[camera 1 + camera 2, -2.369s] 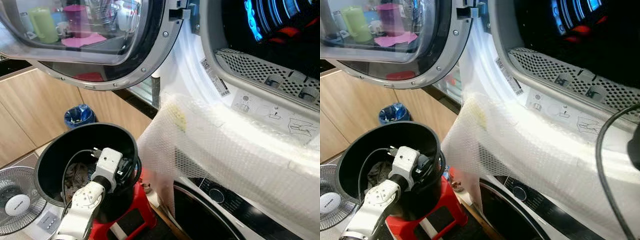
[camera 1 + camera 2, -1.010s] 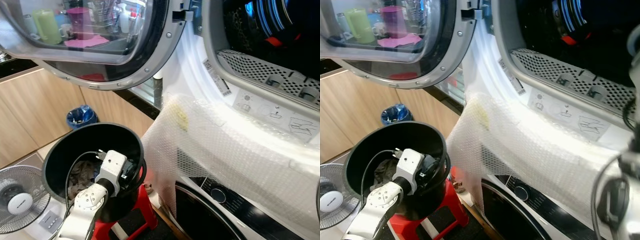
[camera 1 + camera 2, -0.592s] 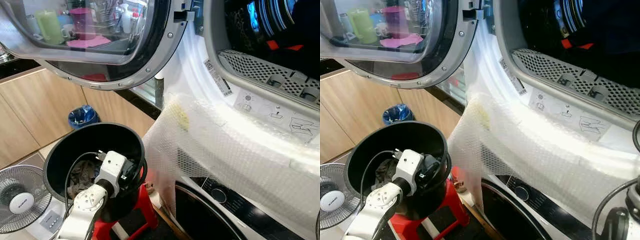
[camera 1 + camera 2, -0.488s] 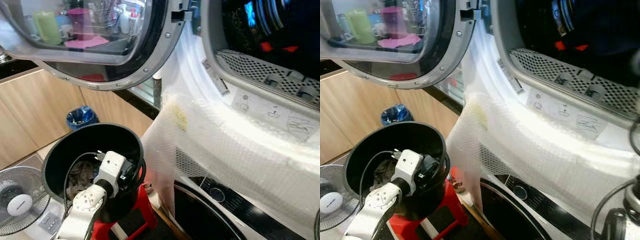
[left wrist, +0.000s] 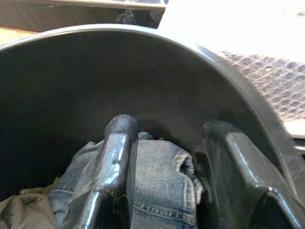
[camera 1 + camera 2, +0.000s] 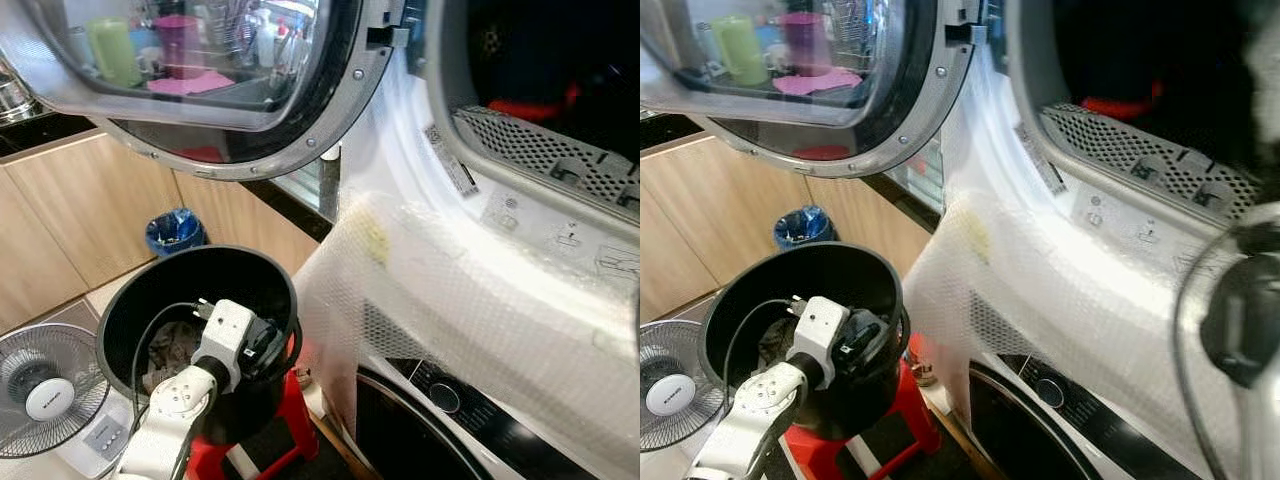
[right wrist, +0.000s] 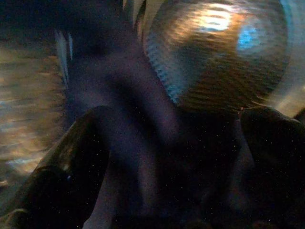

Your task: Clothes washing

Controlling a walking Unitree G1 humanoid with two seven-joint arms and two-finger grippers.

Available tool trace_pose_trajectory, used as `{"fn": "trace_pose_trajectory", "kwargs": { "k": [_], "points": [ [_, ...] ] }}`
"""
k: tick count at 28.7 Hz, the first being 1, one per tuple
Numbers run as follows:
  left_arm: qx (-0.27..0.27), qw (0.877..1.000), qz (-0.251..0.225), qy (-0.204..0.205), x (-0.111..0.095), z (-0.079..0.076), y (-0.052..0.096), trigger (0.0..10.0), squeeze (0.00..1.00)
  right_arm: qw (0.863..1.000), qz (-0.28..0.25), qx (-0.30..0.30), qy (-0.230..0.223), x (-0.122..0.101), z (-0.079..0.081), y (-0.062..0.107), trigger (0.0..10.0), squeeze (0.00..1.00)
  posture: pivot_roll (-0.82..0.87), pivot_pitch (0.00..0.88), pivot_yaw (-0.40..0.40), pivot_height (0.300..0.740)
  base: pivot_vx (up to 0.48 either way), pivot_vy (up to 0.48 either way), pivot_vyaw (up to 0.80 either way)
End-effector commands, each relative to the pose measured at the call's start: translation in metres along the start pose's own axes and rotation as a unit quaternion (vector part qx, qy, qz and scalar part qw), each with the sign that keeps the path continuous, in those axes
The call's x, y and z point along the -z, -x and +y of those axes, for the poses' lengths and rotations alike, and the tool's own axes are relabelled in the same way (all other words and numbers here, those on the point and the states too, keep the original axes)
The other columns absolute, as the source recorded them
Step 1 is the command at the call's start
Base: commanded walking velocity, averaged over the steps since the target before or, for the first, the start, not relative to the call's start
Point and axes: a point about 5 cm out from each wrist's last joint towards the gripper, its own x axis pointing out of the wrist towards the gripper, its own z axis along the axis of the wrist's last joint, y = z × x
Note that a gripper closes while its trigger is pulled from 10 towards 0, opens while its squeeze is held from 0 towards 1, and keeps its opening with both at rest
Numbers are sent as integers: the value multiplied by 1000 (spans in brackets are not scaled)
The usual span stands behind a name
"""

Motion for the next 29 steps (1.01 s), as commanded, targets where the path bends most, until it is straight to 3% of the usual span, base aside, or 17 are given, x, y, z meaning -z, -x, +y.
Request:
{"fn": "trace_pose_trajectory", "kwargs": {
  "k": [1, 4, 7, 8, 9, 13, 14, 15, 16, 18, 22, 24, 25, 26, 27, 28, 29],
  "points": [
    [6, 1000, -3, 12, -2, -6, 0, 10000, 0, 1000, -4, 4, -14, 2, 0, 1, 10000, 0, 145, 118, -16, 740, 0, 0, 0],
    [12, 1000, -2, 10, -2, -8, 1, 10000, 0, 999, 26, 29, -25, 26, -8, 0, 10000, 0, 136, 125, -12, 740, 0, 0, 0],
    [18, 1000, 1, 10, -1, -9, 1, 10000, 0, 993, 84, -40, -73, 53, 11, 4, 10000, 0, 134, 125, -12, 740, 0, 0, 0],
    [18, 1000, 1, 10, -1, -10, 1, 10000, 0, 990, 78, -100, -65, 54, 24, 12, 10000, 0, 135, 128, -12, 740, 0, 0, 0],
    [18, 1000, 1, 10, -1, -10, 1, 10000, 0, 990, 78, -100, -65, 54, 24, 12, 10000, 0, 135, 128, -12, 740, 0, 0, 0],
    [16, 1000, -2, 11, -2, -9, 2, 10000, 0, 982, -10, -167, -87, 30, 30, 29, 10000, 0, 136, 131, -14, 740, 0, 0, 0],
    [17, 1000, -1, 10, -1, -9, 2, 10000, 0, 963, -62, -247, -88, 17, 38, 45, 10000, 0, 133, 133, -14, 740, 0, 0, 0],
    [17, 1000, -1, 10, -1, -9, 2, 10000, 0, 963, -62, -247, -88, 17, 38, 45, 10000, 0, 133, 133, -14, 740, 0, 0, 0],
    [18, 1000, -5, 8, -2, -10, 2, 10000, 0, 946, -80, -293, -109, 13, 40, 58, 10000, 0, 130, 134, -12, 740, 0, 0, 0],
    [18, 1000, -11, 13, -4, -10, 2, 10000, 0, 929, -93, -332, -131, 11, 36, 74, 10000, 0, 130, 134, -12, 740, 0, 0, 0],
    [17, 1000, -15, 14, -6, -10, 1, 10000, 0, 919, -100, -357, -136, 15, 29, 92, 10000, 0, 128, 134, -12, 740, 0, 0, 0],
    [15, 1000, -17, 17, -6, -10, 1, 10000, 0, 902, -107, -394, -139, 18, 27, 107, 10000, 0, 129, 135, -12, 740, 0, 0, 0],
    [14, 1000, -19, 17, -6, -9, 2, 10000, 0, 877, -108, -448, -137, 23, 28, 129, 10000, 0, 130, 138, -14, 740, 0, 0, 0],
    [14, 1000, -19, 16, -7, -9, 2, 10000, 0, 868, -108, -466, -136, 24, 28, 137, 10000, 0, 130, 138, -14, 740, 0, 0, 0],
    [14, 1000, -19, 16, -7, -9, 2, 10000, 0, 868, -108, -466, -136, 24, 28, 137, 10000, 0, 130, 138, -14, 740, 0, 0, 0],
    [10, 1000, -22, 18, -7, -8, 3, 10000, 0, 827, -102, -531, -154, 26, 32, 163, 10000, 0, 130, 141, -14, 740, 0, 0, 0],
    [8, 999, -25, 18, -8, -7, 3, 10000, 0, 805, -100, -562, -164, 26, 34, 176, 10000, 0, 130, 141, -14, 740, 0, 0, 0]
  ]
}}
